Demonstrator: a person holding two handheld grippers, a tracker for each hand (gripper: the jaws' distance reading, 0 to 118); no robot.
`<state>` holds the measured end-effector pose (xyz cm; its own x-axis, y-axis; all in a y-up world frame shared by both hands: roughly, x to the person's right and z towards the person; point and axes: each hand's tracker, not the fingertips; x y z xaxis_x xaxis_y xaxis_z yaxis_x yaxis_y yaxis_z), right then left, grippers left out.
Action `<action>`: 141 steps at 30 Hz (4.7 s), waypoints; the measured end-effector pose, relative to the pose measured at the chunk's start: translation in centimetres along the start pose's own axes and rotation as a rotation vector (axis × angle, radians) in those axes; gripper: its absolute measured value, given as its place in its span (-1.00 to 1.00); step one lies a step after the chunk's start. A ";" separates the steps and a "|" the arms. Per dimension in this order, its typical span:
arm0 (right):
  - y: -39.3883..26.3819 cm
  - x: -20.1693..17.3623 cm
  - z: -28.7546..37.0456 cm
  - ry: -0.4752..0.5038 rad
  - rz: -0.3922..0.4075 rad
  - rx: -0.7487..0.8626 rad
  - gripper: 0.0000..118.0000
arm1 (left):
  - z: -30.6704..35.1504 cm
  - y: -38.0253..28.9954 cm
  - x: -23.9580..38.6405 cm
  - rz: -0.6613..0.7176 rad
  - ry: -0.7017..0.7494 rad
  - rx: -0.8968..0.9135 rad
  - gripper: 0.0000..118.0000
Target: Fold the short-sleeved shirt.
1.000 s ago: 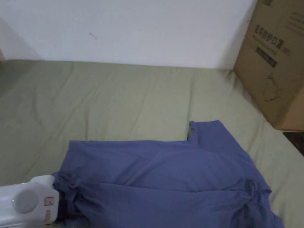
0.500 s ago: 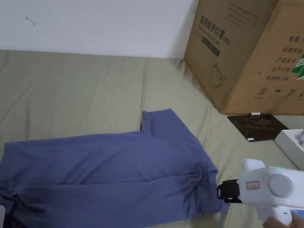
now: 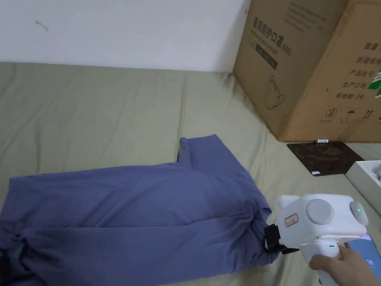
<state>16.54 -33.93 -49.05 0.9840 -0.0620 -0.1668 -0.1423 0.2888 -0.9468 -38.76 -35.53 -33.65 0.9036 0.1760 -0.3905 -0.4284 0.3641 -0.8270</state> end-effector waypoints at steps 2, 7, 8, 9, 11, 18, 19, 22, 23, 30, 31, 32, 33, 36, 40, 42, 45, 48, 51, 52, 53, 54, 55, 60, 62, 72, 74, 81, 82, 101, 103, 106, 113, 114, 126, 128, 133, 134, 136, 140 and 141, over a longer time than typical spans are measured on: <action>-0.5 0.1 1.7 0.030 -0.014 0.021 -0.88 | 2.0 -0.2 -1.5 0.066 -0.091 0.016 -0.89; -3.4 1.6 6.4 0.096 -0.091 0.075 -0.88 | 6.3 -1.7 -5.4 0.054 -0.093 0.061 -0.89; -4.4 1.8 7.1 0.085 -0.089 0.071 -0.88 | 6.8 -2.5 -6.1 0.065 -0.090 0.051 -0.89; -5.6 1.9 7.5 0.065 -0.081 0.074 -0.88 | 7.6 -4.0 -5.5 0.059 -0.066 0.049 -0.89; -8.1 2.2 7.3 0.000 -0.064 0.053 -0.88 | 7.3 -6.0 -6.2 0.002 0.049 0.027 -0.89; -16.0 3.3 0.6 0.045 -0.212 -0.148 -0.74 | 2.6 -12.7 -8.5 0.121 0.030 0.011 -0.88; -16.4 2.7 0.6 0.053 -0.214 -0.121 -0.71 | 2.7 -12.8 -8.6 0.130 0.033 -0.003 -0.87; -16.1 2.6 1.6 0.103 -0.220 -0.044 -0.33 | 3.8 -13.0 -8.9 0.205 -0.045 0.016 -0.68; -16.0 2.8 2.4 0.120 -0.236 -0.038 -0.12 | 4.7 -13.0 -9.2 0.277 -0.095 0.014 -0.52; -15.9 1.3 13.2 0.130 -0.198 0.170 0.24 | 14.4 -12.6 -11.6 0.252 -0.085 0.142 -1.00; -15.8 1.6 13.1 0.133 -0.199 0.129 -0.29 | 14.7 -13.7 -11.5 0.252 -0.111 0.147 -1.00; -16.0 1.0 12.5 0.115 -0.167 0.137 -0.90 | 14.8 -14.0 -11.0 0.244 -0.135 0.121 -1.00; -16.3 0.1 11.8 0.076 -0.138 0.138 -1.00 | 15.6 -12.7 -9.1 0.244 -0.175 0.087 -1.00; -16.0 -1.5 9.7 0.137 -0.098 0.045 -1.00 | 14.8 -10.0 -6.5 0.215 -0.227 0.091 -1.00; -14.5 -2.4 8.5 0.282 -0.160 0.026 -1.00 | 11.2 -2.6 -4.4 0.103 -0.138 0.111 -1.00; -13.4 -2.8 8.4 0.268 -0.151 0.022 -1.00 | 7.8 1.8 -4.3 0.076 -0.119 0.136 -0.87; -12.0 -3.2 8.8 0.239 -0.144 0.008 -1.00 | 3.1 6.8 -4.3 0.016 0.007 0.151 -0.18; -10.9 -3.0 9.3 0.209 -0.167 -0.002 -1.00 | -0.8 9.8 -4.2 -0.013 0.032 0.078 -0.17; -9.9 -2.2 9.6 0.200 -0.185 0.002 -1.00 | -3.8 11.1 -4.3 -0.019 0.039 0.031 -0.17; -9.6 -2.1 9.7 0.188 -0.184 0.003 -1.00 | -4.6 11.2 -4.5 -0.021 0.048 -0.004 -0.19; -9.1 -2.2 9.8 0.179 -0.176 0.004 -1.00 | -5.0 10.4 -4.1 -0.013 0.047 -0.047 -0.26; -8.8 -2.2 9.8 0.168 -0.165 0.006 -1.00 | -5.6 10.0 -4.3 -0.009 0.037 -0.085 -0.52; -8.4 -2.3 10.0 0.156 -0.151 0.005 -1.00 | -6.0 9.4 -4.4 -0.001 0.009 -0.136 -0.97; -3.5 -1.5 9.8 0.156 -0.119 0.078 -1.00 | -5.1 6.6 -3.1 -0.140 -0.056 -0.135 -0.97; -0.9 -1.4 9.0 0.151 -0.100 0.162 -0.61 | -5.4 6.4 -2.8 -0.123 -0.032 -0.116 -0.97; 8.5 -1.2 -1.8 -0.043 -0.078 0.007 0.49 | -6.7 6.6 -2.9 -0.060 0.010 -0.104 -0.97; 8.5 -1.4 -4.2 -0.047 -0.066 -0.056 0.49 | -6.9 6.8 -2.9 -0.064 0.018 -0.108 -0.97; 7.8 -3.2 -5.0 -0.047 0.023 -0.093 -0.55 | -6.7 7.0 -2.0 -0.051 0.046 -0.119 -0.97; 8.0 -3.3 -4.6 -0.016 0.025 -0.097 -0.94 | -6.4 7.2 -1.8 -0.048 0.050 -0.125 -0.97; -10.7 0.3 13.8 0.130 -0.092 0.071 -0.94 | 11.2 -3.6 -9.0 0.071 -0.158 0.054 -0.97; -12.6 0.1 12.0 0.109 -0.105 0.004 -0.94 | 9.6 -5.6 -9.8 0.091 -0.135 0.000 -0.97; -15.0 -0.2 8.0 0.082 -0.113 -0.097 -0.94 | 6.7 -7.7 -9.4 0.121 -0.077 -0.114 -0.97; -16.4 -0.4 1.5 0.077 -0.154 -0.062 -0.76 | 2.2 -9.9 -9.9 0.123 -0.036 -0.105 -0.89; -16.3 -0.2 1.6 0.085 -0.154 -0.065 -0.76 | 2.6 -10.2 -10.0 0.128 -0.039 -0.094 -0.86; -18.8 4.2 13.1 0.282 -0.329 0.091 -0.95 | 15.0 -12.2 -12.3 0.282 -0.137 0.168 -1.00; -20.1 2.2 12.2 0.306 -0.302 0.081 -1.00 | 14.5 -12.6 -12.2 0.340 -0.244 0.095 -1.00; -20.4 -0.4 10.3 0.435 -0.298 0.021 -1.00 | 12.0 -12.7 -11.4 0.315 -0.203 0.082 -1.00; -20.1 -0.7 10.1 0.449 -0.293 0.021 -1.00 | 11.5 -12.4 -11.4 0.314 -0.215 0.079 -1.00; -19.7 -1.0 10.1 0.452 -0.289 0.017 -1.00 | 10.6 -11.7 -11.8 0.315 -0.283 0.082 -0.99; -19.2 -1.7 10.6 0.418 -0.258 0.017 -1.00 | 7.7 -9.4 -13.3 0.278 -0.372 0.061 -0.35; -19.1 -1.8 10.7 0.417 -0.257 0.014 -1.00 | 6.6 -8.6 -13.9 0.268 -0.381 0.045 0.10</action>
<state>18.60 -29.11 -27.68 0.8602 -0.5093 -0.0267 0.1043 0.2269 -0.9683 -47.65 -35.05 -18.46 0.6990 0.5897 -0.4046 -0.6540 0.2980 -0.6954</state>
